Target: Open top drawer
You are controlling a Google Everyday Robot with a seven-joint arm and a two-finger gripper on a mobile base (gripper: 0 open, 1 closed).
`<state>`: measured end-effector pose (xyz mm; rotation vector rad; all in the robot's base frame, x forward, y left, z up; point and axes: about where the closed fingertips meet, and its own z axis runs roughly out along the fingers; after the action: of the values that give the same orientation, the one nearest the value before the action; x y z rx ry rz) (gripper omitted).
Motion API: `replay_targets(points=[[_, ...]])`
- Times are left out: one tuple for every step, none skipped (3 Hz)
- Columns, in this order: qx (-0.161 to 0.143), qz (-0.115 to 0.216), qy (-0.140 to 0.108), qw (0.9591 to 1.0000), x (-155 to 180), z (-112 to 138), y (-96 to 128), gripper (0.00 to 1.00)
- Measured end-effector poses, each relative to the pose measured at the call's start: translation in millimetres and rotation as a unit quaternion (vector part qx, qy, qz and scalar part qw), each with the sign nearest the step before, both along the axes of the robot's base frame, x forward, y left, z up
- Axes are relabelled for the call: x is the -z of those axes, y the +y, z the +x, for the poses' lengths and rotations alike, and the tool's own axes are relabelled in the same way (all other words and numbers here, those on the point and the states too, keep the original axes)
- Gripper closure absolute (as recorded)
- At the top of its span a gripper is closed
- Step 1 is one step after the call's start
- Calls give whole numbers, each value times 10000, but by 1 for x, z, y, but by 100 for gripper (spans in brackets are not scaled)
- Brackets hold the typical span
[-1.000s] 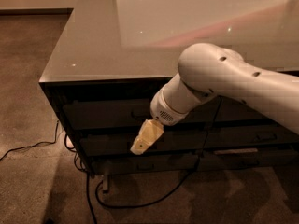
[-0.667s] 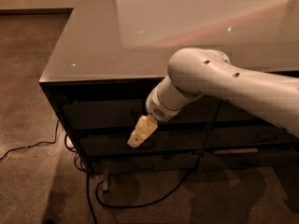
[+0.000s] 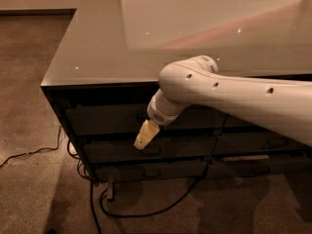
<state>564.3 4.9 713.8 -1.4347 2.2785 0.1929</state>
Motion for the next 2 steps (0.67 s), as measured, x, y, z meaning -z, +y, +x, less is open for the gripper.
replay_targets(points=[[111,-247,69,9996,20,13,-11,0],[239,-378,225,9987,42,25,-22,0]])
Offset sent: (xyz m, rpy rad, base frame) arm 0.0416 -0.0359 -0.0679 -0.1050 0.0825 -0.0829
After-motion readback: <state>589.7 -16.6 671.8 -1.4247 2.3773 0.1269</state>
